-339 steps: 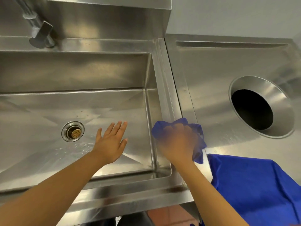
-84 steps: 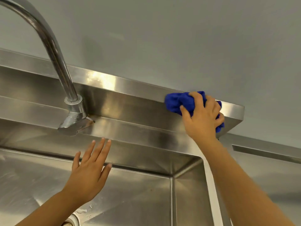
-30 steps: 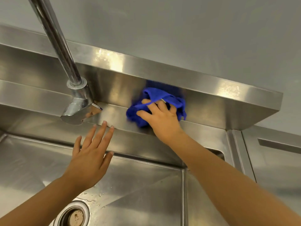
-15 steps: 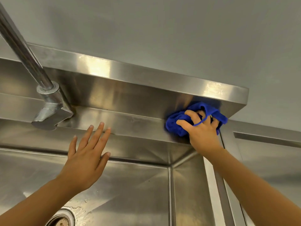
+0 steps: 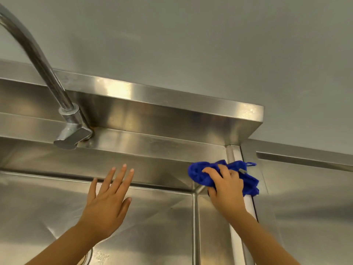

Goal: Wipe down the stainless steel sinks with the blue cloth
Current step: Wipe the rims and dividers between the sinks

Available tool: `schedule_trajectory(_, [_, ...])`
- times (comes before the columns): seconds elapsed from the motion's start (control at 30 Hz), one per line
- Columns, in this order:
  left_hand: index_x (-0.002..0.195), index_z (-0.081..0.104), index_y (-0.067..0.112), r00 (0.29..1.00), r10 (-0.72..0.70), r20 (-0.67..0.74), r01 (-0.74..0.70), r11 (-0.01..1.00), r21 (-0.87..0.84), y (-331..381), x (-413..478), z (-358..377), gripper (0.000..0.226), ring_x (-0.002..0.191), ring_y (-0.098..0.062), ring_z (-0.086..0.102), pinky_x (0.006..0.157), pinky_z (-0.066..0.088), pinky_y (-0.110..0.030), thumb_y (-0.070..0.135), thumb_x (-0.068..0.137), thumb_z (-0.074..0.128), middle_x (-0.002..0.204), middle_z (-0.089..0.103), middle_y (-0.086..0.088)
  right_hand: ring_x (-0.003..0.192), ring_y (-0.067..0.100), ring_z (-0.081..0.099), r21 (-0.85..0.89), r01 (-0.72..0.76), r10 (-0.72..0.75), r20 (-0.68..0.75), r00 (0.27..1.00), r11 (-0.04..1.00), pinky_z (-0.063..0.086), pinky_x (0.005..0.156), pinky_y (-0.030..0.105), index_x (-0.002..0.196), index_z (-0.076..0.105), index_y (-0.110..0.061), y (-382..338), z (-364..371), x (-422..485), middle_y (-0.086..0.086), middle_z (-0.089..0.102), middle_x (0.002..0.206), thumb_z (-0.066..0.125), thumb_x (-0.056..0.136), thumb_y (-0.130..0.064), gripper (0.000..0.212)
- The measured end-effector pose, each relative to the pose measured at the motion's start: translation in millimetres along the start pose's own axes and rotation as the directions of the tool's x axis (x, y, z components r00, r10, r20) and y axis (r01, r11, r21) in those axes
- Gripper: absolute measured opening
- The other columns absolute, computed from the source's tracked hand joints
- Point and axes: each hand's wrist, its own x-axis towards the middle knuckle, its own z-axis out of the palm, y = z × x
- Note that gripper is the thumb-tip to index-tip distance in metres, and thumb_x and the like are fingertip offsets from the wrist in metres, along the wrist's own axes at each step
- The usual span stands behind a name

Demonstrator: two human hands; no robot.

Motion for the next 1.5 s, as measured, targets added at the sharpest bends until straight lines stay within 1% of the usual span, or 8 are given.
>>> schedule_trajectory(0.13, [0.149, 0.032, 0.019, 0.997, -0.072, 0.021, 0.072, 0.997, 0.016, -2.7, -46.6, -26.7, 0.061, 0.137, -0.026, 0.027, 0.093, 0.038, -0.061, 0.05, 0.1, 0.013, 0.149, 0.04, -0.006, 0.1, 0.027, 0.056, 0.271, -0.11, 0.085, 0.102, 0.991, 0.956, 0.047, 0.082, 0.045, 0.113, 0.054, -0.037, -42.6, -10.3, -46.8, -0.001, 0.059, 0.117, 0.077, 0.073, -0.012, 0.053])
schedule_trajectory(0.3, [0.152, 0.024, 0.02, 0.984, -0.176, -0.001, 0.175, 0.98, 0.09, -26.6, -110.6, -82.6, 0.069, 0.143, -0.026, 0.022, 0.1, 0.032, -0.062, 0.056, 0.095, 0.009, 0.155, 0.029, -0.004, 0.107, 0.008, 0.056, 0.861, -0.232, 0.209, 0.151, 0.966, 0.452, 0.048, 0.094, 0.035, 0.11, 0.053, -0.037, -117.3, -53.4, -72.1, -0.012, 0.056, 0.118, 0.062, 0.092, -0.014, 0.031])
schedule_trajectory(0.4, [0.149, -0.012, 0.027, 0.962, -0.27, -0.053, 0.272, 0.961, 0.05, -50.2, -153.5, -108.0, 0.075, 0.141, -0.015, -0.015, 0.115, -0.001, -0.053, 0.061, 0.082, -0.003, 0.154, -0.015, 0.008, 0.103, 0.006, 0.059, 0.942, -0.235, 0.189, 0.192, 0.963, 0.24, 0.05, 0.087, 0.023, 0.112, 0.054, -0.029, -171.0, -76.4, -85.0, -0.008, 0.06, 0.115, 0.059, 0.094, -0.016, 0.023])
schedule_trajectory(0.47, [0.148, -0.013, 0.028, 0.937, -0.336, -0.093, 0.34, 0.94, 0.035, -65.6, -177.0, -124.1, 0.071, 0.139, -0.013, -0.021, 0.115, -0.006, -0.051, 0.06, 0.086, 0.002, 0.155, -0.017, 0.008, 0.097, 0.001, 0.06, 0.958, -0.224, 0.131, 0.203, 0.97, 0.18, 0.05, 0.081, 0.017, 0.113, 0.055, -0.027, -205.7, -85.7, -92.9, -0.009, 0.061, 0.113, 0.059, 0.094, -0.016, 0.023])
schedule_trajectory(0.6, [0.149, -0.016, 0.026, 0.897, -0.434, -0.079, 0.438, 0.898, 0.048, -94.7, -217.5, -152.5, 0.063, 0.137, -0.012, -0.028, 0.115, -0.009, -0.051, 0.045, 0.102, 0.021, 0.159, -0.018, 0.006, 0.095, -0.003, 0.06, 0.959, -0.241, -0.015, 0.246, 0.969, 0.15, 0.049, 0.076, 0.017, 0.116, 0.053, -0.03, -271.9, -88.7, -106.7, -0.015, 0.06, 0.113, 0.059, 0.094, -0.02, 0.025])
schedule_trajectory(0.9, [0.15, -0.016, 0.028, 0.903, -0.428, -0.039, 0.429, 0.894, 0.127, -225.3, -286.9, -164.8, 0.082, 0.134, -0.013, -0.034, 0.107, -0.021, -0.043, 0.056, 0.073, -0.018, 0.148, -0.032, 0.012, 0.106, 0.005, 0.057, 0.951, -0.273, -0.066, 0.285, 0.956, 0.142, 0.048, 0.085, 0.026, 0.112, 0.054, -0.037, -420.0, -45.6, -120.7, -0.018, 0.059, 0.116, 0.059, 0.094, -0.022, 0.024])
schedule_trajectory(1.23, [0.153, -0.006, 0.024, 0.92, -0.389, 0.052, 0.377, 0.912, 0.162, -359.1, -299.2, -183.1, 0.094, 0.138, -0.014, -0.029, 0.111, -0.018, -0.047, 0.055, 0.066, -0.021, 0.159, -0.015, 0.006, 0.108, 0.01, 0.058, 0.923, -0.36, 0.012, 0.362, 0.932, 0.133, 0.048, 0.075, 0.021, 0.124, 0.053, -0.027, -532.8, -12.3, -127.8, -0.011, 0.059, 0.12, 0.058, 0.094, -0.023, 0.031])
schedule_trajectory(1.5, [0.153, -0.01, 0.024, 0.893, -0.445, 0.059, 0.434, 0.889, 0.144, -393.4, -303.0, -189.3, 0.06, 0.147, -0.018, -0.018, 0.114, -0.012, -0.052, 0.043, 0.102, 0.016, 0.161, -0.013, 0.006, 0.104, 0.008, 0.058, 0.939, -0.323, 0.003, 0.325, 0.946, 0.114, 0.047, 0.081, 0.026, 0.108, 0.051, -0.042, -568.6, 0.4, -94.9, -0.014, 0.059, 0.114, 0.056, 0.096, -0.021, 0.025])
